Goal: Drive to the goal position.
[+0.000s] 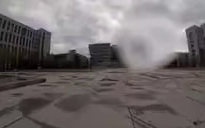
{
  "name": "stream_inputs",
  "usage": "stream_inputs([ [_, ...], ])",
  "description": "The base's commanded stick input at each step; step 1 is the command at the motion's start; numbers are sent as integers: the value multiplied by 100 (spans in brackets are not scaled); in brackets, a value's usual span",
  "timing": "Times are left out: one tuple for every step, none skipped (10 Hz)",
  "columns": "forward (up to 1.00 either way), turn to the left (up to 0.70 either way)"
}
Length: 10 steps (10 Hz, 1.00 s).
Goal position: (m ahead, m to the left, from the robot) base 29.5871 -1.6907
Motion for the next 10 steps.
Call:
stream_inputs([
  [70, 3],
  [70, 3],
  [70, 3],
  [70, 3],
  [70, 2],
  [70, 2],
  [70, 2],
  [70, 1],
  [70, 0],
  [70, 0],
])
